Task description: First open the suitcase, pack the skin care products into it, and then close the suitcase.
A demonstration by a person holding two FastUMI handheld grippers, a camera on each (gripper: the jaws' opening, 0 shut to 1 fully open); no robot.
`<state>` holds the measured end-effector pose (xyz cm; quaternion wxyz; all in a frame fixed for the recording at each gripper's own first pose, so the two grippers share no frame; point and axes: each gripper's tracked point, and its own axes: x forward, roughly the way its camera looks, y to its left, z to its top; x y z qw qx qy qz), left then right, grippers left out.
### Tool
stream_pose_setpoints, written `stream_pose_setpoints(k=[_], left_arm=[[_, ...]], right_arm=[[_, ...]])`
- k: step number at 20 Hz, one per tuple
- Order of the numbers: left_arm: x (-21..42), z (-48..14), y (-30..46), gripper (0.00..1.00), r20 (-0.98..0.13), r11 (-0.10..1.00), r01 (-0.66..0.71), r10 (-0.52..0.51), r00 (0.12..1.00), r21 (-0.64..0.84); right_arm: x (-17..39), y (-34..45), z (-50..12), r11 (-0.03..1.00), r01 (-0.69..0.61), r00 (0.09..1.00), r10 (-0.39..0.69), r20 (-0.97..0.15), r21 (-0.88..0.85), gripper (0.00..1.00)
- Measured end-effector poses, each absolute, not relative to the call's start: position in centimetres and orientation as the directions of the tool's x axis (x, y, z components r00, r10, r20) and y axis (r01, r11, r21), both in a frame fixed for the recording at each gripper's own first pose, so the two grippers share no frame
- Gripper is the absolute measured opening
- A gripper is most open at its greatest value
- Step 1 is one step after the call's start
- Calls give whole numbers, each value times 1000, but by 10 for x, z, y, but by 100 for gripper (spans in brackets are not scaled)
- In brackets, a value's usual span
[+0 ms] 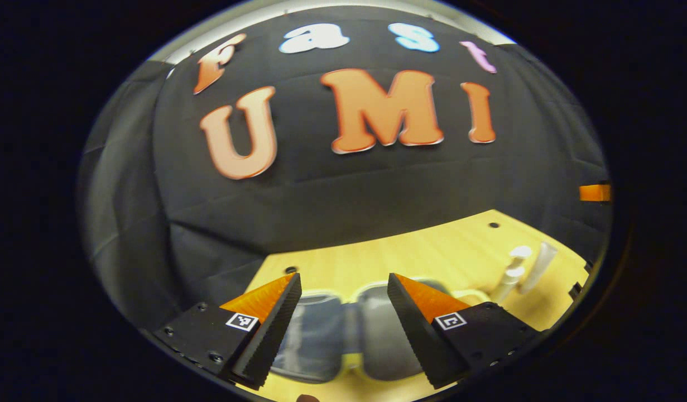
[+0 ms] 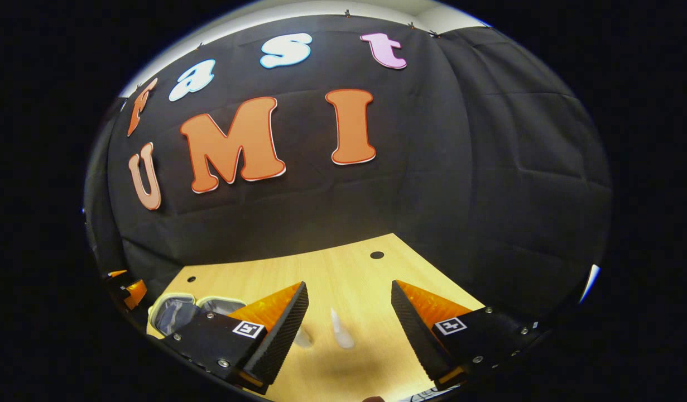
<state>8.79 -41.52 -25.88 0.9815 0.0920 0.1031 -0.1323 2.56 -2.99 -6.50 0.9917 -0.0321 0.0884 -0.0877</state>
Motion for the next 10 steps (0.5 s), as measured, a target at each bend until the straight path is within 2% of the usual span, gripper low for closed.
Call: stream_pose_setpoints(k=[3, 4, 5, 8, 10], left_arm=[[62, -279, -518, 99, -220, 894, 409, -367, 904, 186], [58, -294, -545, 99, -236, 874, 450, -405, 884, 185], [52, -306, -571, 99, -251, 859, 480, -432, 866, 180], [37, -357, -647, 99, -320, 834, 530, -465, 826, 155], [40, -391, -665, 99, -368, 832, 534, -455, 811, 149]], right_arm=[[25, -66, -71, 981, 156, 965, -176, -194, -113, 95], [25, -77, -73, 982, 156, 963, -176, -203, -111, 100], [24, -87, -76, 982, 158, 961, -178, -213, -106, 96], [20, -112, -81, 981, 168, 955, -186, -233, -97, 95], [18, -124, -85, 979, 171, 951, -193, -240, -109, 95]])
